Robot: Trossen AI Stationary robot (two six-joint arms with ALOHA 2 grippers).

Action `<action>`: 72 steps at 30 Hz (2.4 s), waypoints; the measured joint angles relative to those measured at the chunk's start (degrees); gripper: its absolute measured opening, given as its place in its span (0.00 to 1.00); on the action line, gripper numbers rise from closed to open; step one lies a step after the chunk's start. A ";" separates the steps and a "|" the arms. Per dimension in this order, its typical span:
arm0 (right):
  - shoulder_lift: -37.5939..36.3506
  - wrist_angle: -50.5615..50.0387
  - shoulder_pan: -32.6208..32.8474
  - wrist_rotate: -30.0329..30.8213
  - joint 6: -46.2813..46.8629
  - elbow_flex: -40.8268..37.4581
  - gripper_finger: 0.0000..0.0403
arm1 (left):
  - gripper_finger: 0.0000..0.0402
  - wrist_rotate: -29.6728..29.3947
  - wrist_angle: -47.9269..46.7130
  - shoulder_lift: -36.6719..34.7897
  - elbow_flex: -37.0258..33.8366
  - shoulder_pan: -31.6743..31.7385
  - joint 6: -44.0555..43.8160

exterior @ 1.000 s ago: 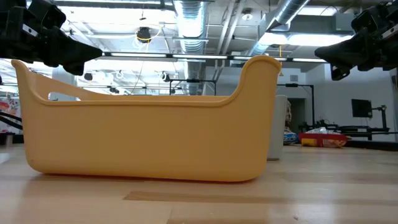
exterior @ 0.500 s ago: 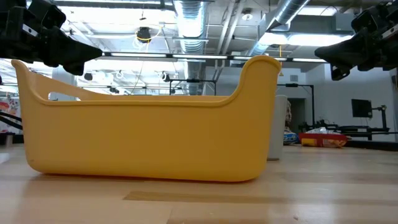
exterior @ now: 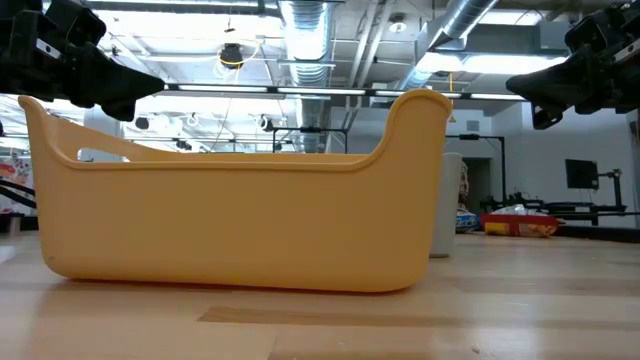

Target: Sort Maruchan noodles

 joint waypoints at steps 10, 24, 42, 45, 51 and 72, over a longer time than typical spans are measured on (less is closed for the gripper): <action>0.00 0.01 0.02 0.00 -0.01 0.00 0.11 | 0.00 0.00 0.00 0.01 -0.01 0.00 0.00; 0.00 0.02 0.00 0.00 0.00 0.00 0.11 | 0.00 0.00 0.01 -0.01 0.01 0.00 0.00; -0.01 0.02 0.01 0.00 0.00 0.01 0.11 | 0.00 -0.02 0.99 0.01 -0.01 0.00 0.67; 0.00 0.02 0.02 -0.02 -0.02 0.02 0.11 | 0.00 -0.02 5.47 -0.04 -0.01 0.00 0.57; -0.01 0.02 0.01 -0.01 -0.02 0.00 0.11 | 0.00 0.02 8.20 -0.01 -0.01 0.00 -3.81; 0.00 0.02 0.00 -0.02 0.00 0.00 0.11 | 0.35 -19.82 -18.02 40.68 21.13 19.10 -15.10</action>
